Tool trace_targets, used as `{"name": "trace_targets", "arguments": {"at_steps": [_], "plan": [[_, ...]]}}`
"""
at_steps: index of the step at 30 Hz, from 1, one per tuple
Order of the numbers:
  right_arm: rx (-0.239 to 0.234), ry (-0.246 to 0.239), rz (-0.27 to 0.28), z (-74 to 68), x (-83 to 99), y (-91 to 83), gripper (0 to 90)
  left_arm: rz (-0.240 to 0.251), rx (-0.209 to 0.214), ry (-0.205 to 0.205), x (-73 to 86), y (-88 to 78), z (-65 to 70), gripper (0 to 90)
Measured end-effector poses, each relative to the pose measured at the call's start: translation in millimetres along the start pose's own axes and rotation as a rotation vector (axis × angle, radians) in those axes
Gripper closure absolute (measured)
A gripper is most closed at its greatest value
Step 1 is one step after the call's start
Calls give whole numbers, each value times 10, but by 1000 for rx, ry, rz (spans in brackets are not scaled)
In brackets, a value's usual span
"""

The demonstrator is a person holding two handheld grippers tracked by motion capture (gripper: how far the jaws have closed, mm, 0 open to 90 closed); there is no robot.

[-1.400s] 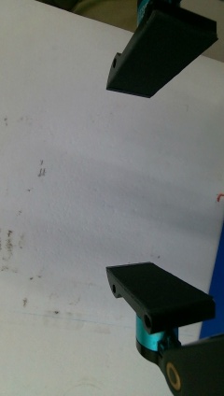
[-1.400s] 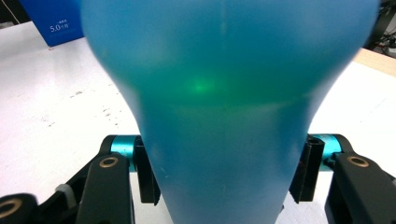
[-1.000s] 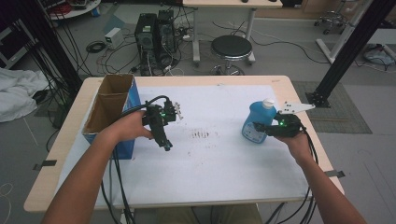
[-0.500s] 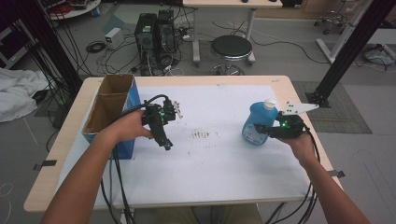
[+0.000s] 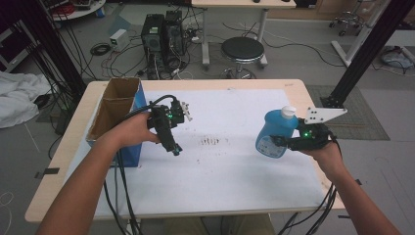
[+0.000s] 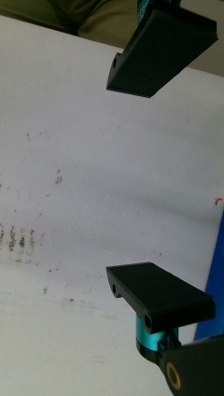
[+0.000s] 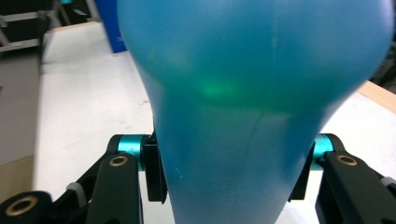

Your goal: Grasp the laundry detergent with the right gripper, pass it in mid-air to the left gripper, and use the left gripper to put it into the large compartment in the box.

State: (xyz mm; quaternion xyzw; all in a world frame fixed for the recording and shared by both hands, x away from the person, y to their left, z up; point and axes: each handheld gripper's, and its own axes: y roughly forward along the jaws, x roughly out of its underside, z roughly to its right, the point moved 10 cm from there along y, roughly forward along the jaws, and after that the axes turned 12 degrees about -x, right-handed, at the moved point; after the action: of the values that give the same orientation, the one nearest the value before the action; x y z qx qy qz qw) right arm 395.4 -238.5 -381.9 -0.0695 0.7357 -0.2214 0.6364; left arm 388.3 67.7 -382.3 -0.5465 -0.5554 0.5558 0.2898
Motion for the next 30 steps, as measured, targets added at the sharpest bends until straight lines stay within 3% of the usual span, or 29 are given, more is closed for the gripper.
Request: {"name": "trace_targets", "arguments": {"at_steps": [7,12,23,30], "plan": [[-61,-3,-7,-231,-160,2,459,8,-2,15,-85,-136,49,103],[-79,-27,-7,-357,-302,55,458,8,-11,25,-129,-224,76,103],[-146,-62,-24,-526,-547,288,458,1,0,37,-176,-378,142,103],[-183,-86,-47,-488,-583,492,459,1,10,52,-219,-464,177,103]]}}
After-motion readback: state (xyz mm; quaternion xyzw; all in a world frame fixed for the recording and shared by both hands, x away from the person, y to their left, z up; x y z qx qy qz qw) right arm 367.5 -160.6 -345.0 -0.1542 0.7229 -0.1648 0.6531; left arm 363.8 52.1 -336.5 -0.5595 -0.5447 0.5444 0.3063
